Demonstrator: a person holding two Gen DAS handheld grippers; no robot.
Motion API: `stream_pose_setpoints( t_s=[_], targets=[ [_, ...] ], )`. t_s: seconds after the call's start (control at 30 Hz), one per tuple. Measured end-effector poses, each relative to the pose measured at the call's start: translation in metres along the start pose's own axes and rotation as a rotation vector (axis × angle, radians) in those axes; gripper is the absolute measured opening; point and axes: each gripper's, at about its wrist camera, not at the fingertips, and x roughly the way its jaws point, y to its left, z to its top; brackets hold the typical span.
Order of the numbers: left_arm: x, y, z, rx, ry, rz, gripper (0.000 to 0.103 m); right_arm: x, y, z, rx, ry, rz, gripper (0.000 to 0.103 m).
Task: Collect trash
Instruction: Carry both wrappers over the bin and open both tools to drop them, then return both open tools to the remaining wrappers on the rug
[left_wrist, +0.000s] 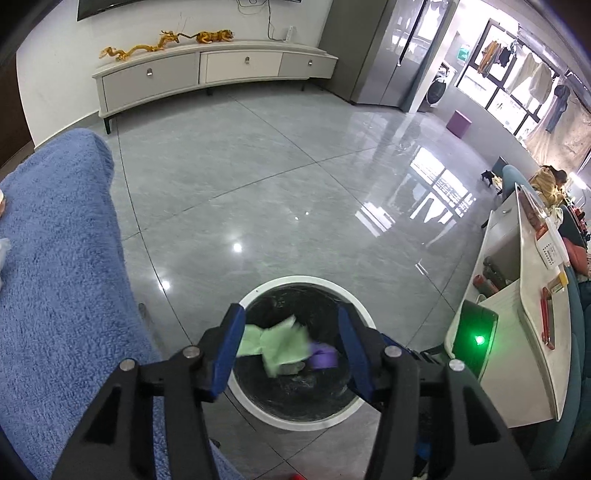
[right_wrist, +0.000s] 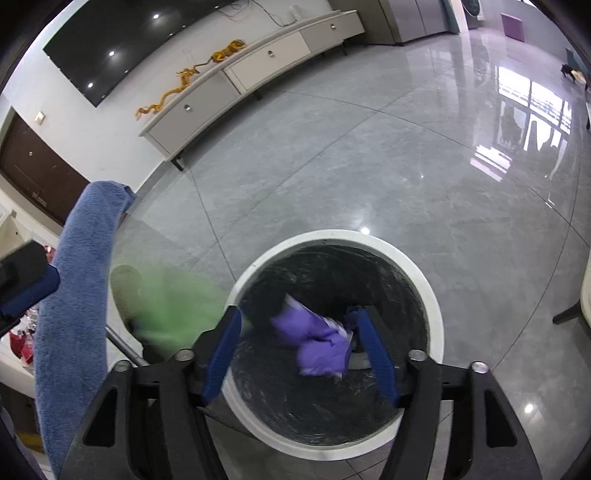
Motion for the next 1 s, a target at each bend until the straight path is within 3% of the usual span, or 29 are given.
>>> stream_pose_setpoints(
  t_s=[0.1,0.23,0.27,0.47,0.8,1.0],
  targets=[
    [-0.002,0.001,-0.003,0.002,0.001,0.007,0.051,0.002,-0.004,-0.001,0.008,0.003,-0.012,0.074],
    [-0.008,0.003,-0.006,0.022,-0.026,0.070,0.051,0.001,-0.004,0.000,0.015,-0.006,-0.019,0.084],
    [-0.010,0.004,-0.006,0.022,-0.034,0.079,0.051,0.000,-0.003,0.000,0.016,-0.014,-0.022,0.091],
    [-0.035,0.013,-0.014,0.026,-0.111,0.128,0.051,-0.016,0.007,0.003,0.015,-0.082,-0.005,0.102],
    [-0.077,0.043,-0.027,-0.002,-0.174,0.161,0.051,-0.058,0.038,0.008,-0.041,-0.236,0.099,0.103],
    [-0.103,0.063,-0.034,-0.054,-0.219,0.177,0.051,-0.072,0.068,0.007,-0.115,-0.218,0.143,0.103]
  ],
)
